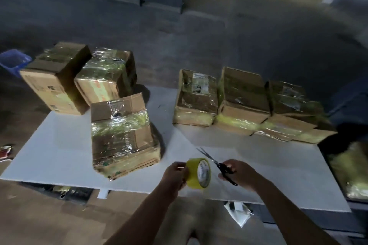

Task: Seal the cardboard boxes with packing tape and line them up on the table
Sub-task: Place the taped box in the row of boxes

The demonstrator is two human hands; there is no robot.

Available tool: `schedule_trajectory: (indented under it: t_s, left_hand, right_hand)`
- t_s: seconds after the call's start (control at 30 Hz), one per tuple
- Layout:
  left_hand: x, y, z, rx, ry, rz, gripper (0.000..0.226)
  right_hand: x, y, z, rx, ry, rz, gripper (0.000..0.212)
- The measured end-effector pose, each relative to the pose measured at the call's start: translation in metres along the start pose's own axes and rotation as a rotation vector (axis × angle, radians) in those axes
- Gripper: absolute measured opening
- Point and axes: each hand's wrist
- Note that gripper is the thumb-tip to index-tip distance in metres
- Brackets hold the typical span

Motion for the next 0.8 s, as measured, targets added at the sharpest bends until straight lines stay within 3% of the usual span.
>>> schedule_trajectory:
  t_s: [0.17, 0.37, 0.47, 0.57, 0.63, 0.73, 0.8]
  left_hand:
    - [0.036, -0.003, -0.020, 0.027, 0.079, -0.075, 0.018]
    - [0.035, -0.009, -0.036, 0.116, 0.401, -0.329, 0.022]
    - [0.034, 0.004, -0.027, 0.048, 0.346, -0.531, 0.027]
    - [0.036, 0.006, -0.029, 0.106, 0.285, -0.902, 0.031]
    - [0.041, 0.004, -0.034, 0.150, 0.229, -0.948, 0.029]
    - [0.054, 0.004, -0.032, 0.100, 0.182, -0.787, 0.019]
    - [0.059, 0.006, -0.028, 0.127, 0.216, -0.641, 0.025]
  right_hand:
    - [0.020, 0.043, -0.004, 0.142, 0.128, 0.076, 0.035]
    - [0.030, 0.043, -0.013, 0.199, 0.070, 0.163, 0.052]
    - [0.032, 0.036, -0.021, 0.163, 0.046, 0.128, 0.059]
    - [0.030, 0.033, -0.026, 0.115, 0.028, 0.091, 0.058]
    - [0.028, 0.033, -0.027, 0.084, 0.040, 0.063, 0.051]
    - [0.021, 0.031, -0.027, 0.047, 0.073, 0.044, 0.045]
    - [0.016, 0.028, -0.030, 0.012, 0.089, 0.060, 0.042]
Point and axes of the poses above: each hand's wrist, its own z-axis away from the middle knuckle, its own x-axis out of the palm, y = z × x, and after that the axes turned 8 degrees about -x, right-handed
